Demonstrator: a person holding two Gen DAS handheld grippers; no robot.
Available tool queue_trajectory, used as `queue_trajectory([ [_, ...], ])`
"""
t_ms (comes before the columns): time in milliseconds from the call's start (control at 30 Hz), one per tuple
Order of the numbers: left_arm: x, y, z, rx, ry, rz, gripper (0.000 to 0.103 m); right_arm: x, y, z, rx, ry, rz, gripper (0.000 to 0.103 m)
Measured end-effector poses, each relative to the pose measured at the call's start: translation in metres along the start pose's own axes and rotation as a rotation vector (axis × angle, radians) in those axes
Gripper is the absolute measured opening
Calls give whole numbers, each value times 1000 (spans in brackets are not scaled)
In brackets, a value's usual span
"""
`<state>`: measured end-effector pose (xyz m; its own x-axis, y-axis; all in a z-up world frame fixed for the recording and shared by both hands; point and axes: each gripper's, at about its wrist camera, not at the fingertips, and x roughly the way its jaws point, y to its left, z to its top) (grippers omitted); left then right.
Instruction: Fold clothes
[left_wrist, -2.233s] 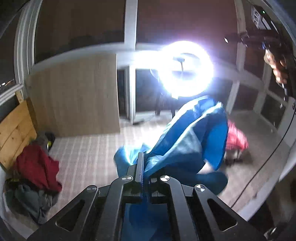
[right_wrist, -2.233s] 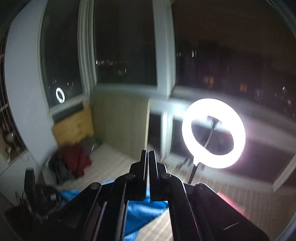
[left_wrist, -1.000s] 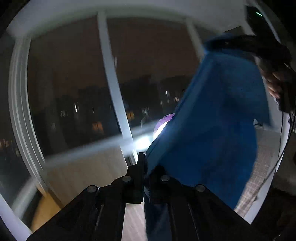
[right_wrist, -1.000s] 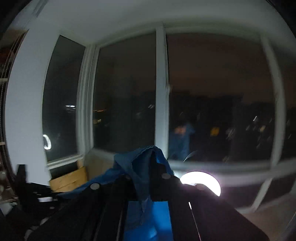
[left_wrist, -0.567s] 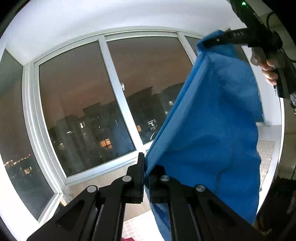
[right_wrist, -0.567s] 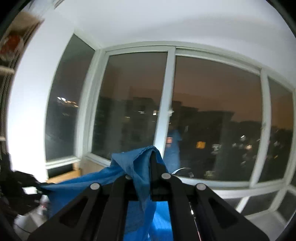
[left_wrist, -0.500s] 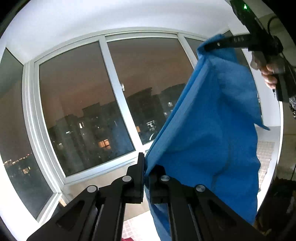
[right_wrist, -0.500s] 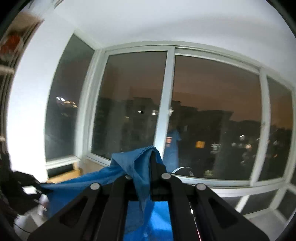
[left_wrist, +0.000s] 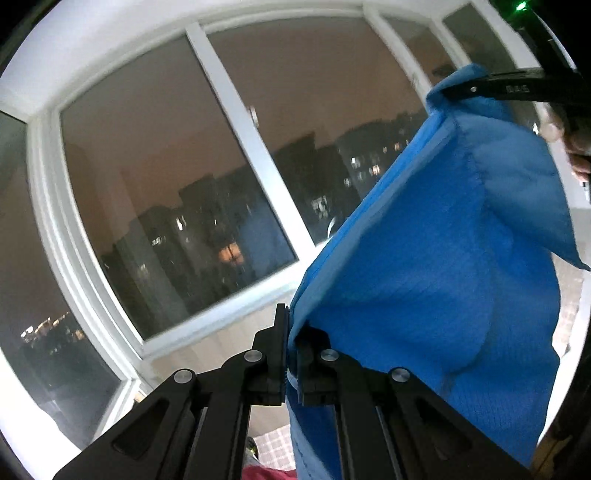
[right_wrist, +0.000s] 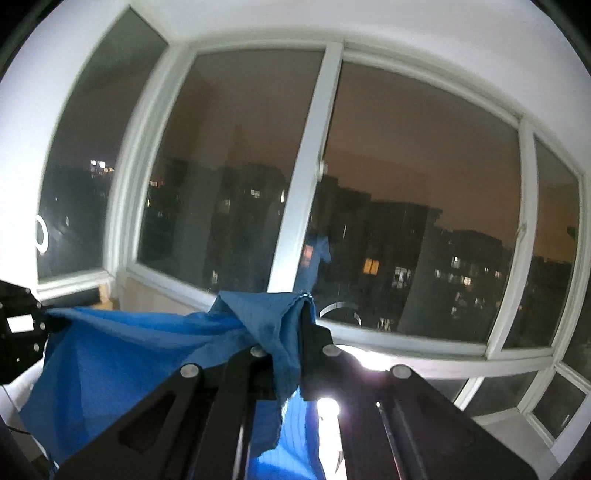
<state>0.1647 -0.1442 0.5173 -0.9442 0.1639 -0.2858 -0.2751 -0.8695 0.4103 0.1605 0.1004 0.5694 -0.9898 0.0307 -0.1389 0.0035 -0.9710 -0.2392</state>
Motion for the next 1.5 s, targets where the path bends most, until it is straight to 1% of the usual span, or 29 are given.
queue_trajectory([
  [67, 54, -10, -9, 3, 63, -16, 3, 48, -3, -22, -21, 54, -14, 1],
  [133, 123, -28, -22, -3, 148, -48, 3, 101, -10, -49, -37, 120, -33, 1],
  [200, 182, -47, -34, 6, 213, -63, 3, 162, -13, -80, -87, 184, -92, 1],
  [233, 213, -59, -41, 19, 245, -49, 3, 195, -11, -98, -114, 236, -115, 1],
  [300, 282, -80, -62, -2, 364, -51, 3, 262, -8, -133, -168, 351, -159, 2],
  [333, 318, -89, -73, -18, 429, -56, 3, 288, -6, -150, -178, 422, -147, 2],
  [367, 344, -97, -86, -43, 484, -77, 3, 312, -4, -168, -183, 497, -126, 3],
  [400, 365, -104, -100, -72, 534, -104, 4, 328, -3, -186, -172, 555, -80, 9],
  [433, 386, -111, -113, -102, 584, -132, 5, 337, -1, -200, -171, 595, -38, 14],
  [467, 399, -118, -124, -108, 619, -145, 5, 340, -2, -211, -193, 620, -22, 28],
  [500, 409, -124, -135, -105, 647, -152, 6, 342, -2, -222, -220, 642, -12, 36],
  [567, 413, -131, -146, -109, 666, -174, 6, 347, -4, -244, -275, 686, 8, 36],
  [600, 409, -133, -148, -111, 662, -185, 7, 344, -9, -250, -263, 691, 27, 37],
  [667, 402, -132, -147, -109, 654, -194, 7, 336, -25, -254, -195, 692, 77, 39],
  [733, 394, -127, -149, -104, 648, -211, 7, 340, -43, -251, -65, 712, 138, 39],
  [767, 389, -123, -151, -105, 646, -205, 7, 347, -34, -253, -116, 728, 111, 39],
  [833, 383, -121, -156, -113, 649, -196, 7, 360, -10, -262, -283, 758, 37, 39],
  [900, 400, -109, -160, -114, 667, -165, 7, 354, -5, -267, -318, 797, 76, 39],
  [967, 405, -109, -165, -110, 686, -155, 8, 345, -5, -270, -324, 828, 135, 40],
  [1000, 406, -109, -166, -109, 688, -154, 9, 339, -7, -270, -316, 838, 171, 43],
  [1067, 408, -109, -166, -109, 687, -152, 12, 327, -11, -270, -300, 855, 243, 43],
  [1133, 410, -110, -165, -125, 687, -164, 13, 317, -17, -271, -245, 887, 311, 49],
  [1200, 423, -108, -167, -155, 706, -181, 13, 310, -6, -291, -360, 947, 286, 51],
  [1233, 421, -104, -168, -169, 713, -176, 13, 311, -3, -300, -363, 981, 317, 51],
  [1333, 437, -106, -174, -178, 723, -167, 13, 304, -2, -318, -109, 1062, 649, 51],
  [1367, 445, -109, -177, -175, 732, -160, 13, 302, -7, -316, -65, 1010, 677, 51],
  [1400, 454, -112, -179, -172, 740, -154, 13, 299, -12, -311, -33, 938, 681, 51],
  [1433, 459, -113, -182, -169, 746, -146, 13, 303, -22, -310, -3, 899, 590, 51],
  [1500, 463, -113, -184, -175, 749, -136, 13, 311, -37, -318, 3, 887, 393, 51],
])
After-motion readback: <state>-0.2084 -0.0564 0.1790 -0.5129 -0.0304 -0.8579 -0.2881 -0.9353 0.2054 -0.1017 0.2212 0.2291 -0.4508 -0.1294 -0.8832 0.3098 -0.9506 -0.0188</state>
